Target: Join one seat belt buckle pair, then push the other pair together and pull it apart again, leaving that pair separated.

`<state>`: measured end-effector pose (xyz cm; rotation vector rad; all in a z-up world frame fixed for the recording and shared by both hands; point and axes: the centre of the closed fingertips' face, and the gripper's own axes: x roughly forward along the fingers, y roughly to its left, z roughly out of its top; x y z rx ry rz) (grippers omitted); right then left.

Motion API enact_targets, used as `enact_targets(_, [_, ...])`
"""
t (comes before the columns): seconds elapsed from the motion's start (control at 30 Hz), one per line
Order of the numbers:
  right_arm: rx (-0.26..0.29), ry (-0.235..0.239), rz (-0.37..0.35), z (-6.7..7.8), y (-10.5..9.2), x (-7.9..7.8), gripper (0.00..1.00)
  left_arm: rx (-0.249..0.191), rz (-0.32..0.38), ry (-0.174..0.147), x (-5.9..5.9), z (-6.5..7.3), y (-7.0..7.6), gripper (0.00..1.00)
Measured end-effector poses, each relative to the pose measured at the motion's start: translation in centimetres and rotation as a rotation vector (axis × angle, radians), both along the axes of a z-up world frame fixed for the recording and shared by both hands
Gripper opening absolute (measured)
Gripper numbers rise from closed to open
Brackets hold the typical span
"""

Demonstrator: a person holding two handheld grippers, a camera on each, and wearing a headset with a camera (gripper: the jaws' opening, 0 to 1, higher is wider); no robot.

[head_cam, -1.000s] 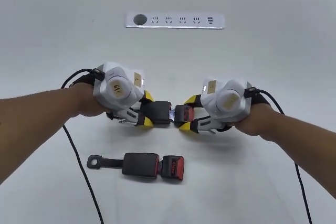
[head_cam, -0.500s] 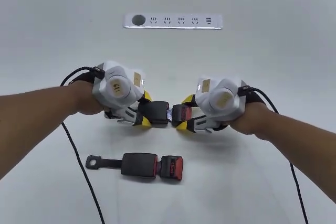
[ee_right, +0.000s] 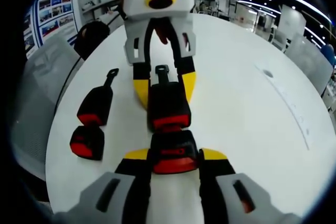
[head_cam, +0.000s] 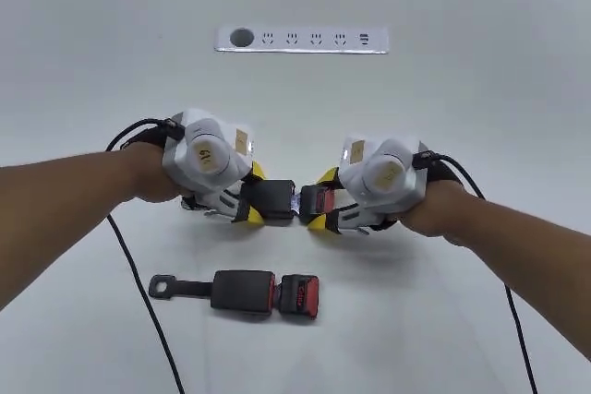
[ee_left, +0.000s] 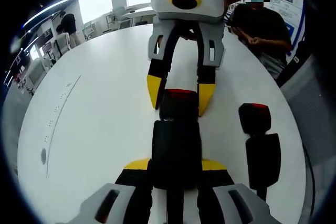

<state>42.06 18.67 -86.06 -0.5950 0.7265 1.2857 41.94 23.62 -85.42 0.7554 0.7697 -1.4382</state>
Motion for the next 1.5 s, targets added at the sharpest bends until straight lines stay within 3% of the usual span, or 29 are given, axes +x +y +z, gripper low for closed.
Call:
enact_targets(0.9, [-0.008, 0.0, 0.003, 0.0, -0.3, -0.1, 0.35, 0.012, -0.032, -0.005, 0.2, -0.4, 0.1, 0.33])
enact_targets(1.5, [-0.004, -0.004, 0.001, -0.1, -2.2, -0.3, 0.35, 0.002, -0.024, -0.003, 0.3, -0.5, 0.2, 0.34])
